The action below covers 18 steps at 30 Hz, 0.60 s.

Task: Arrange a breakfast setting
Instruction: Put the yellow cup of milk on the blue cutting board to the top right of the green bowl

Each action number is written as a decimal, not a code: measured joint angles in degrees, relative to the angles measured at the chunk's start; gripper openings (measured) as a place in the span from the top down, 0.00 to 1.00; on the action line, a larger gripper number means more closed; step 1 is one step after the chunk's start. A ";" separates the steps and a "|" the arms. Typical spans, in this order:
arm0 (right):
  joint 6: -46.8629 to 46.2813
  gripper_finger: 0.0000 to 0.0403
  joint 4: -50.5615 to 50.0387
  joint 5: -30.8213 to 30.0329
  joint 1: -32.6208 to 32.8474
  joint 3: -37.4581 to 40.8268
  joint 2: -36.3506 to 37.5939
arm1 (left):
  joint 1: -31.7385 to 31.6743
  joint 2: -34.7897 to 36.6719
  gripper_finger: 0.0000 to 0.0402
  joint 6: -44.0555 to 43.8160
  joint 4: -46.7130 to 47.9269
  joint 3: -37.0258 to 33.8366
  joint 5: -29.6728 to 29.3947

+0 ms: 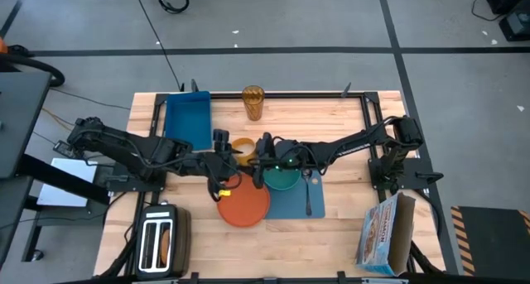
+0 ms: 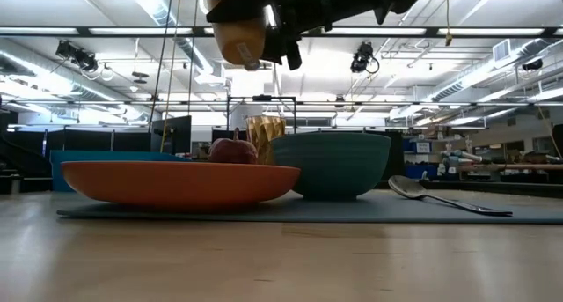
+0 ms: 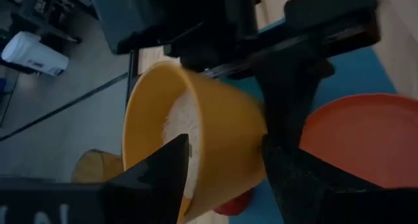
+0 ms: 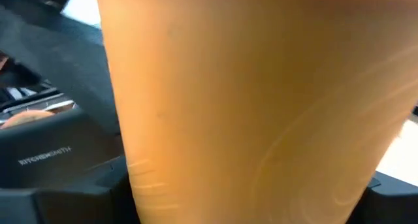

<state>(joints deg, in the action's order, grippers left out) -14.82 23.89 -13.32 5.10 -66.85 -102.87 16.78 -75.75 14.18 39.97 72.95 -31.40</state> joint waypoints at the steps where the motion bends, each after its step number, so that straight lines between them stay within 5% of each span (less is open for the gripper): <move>1: -0.57 0.21 -0.26 -0.58 -0.16 0.00 0.00 | 0.04 0.00 0.49 0.00 -0.21 0.00 -0.02; 18: -1.93 0.21 -0.79 -2.55 -1.14 0.00 -0.11 | 2.72 2.75 0.49 -3.86 2.12 -0.02 -1.37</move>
<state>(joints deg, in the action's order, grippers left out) -16.75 23.10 -15.87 3.97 -66.85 -102.98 19.50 -73.00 10.32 42.09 72.93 -32.77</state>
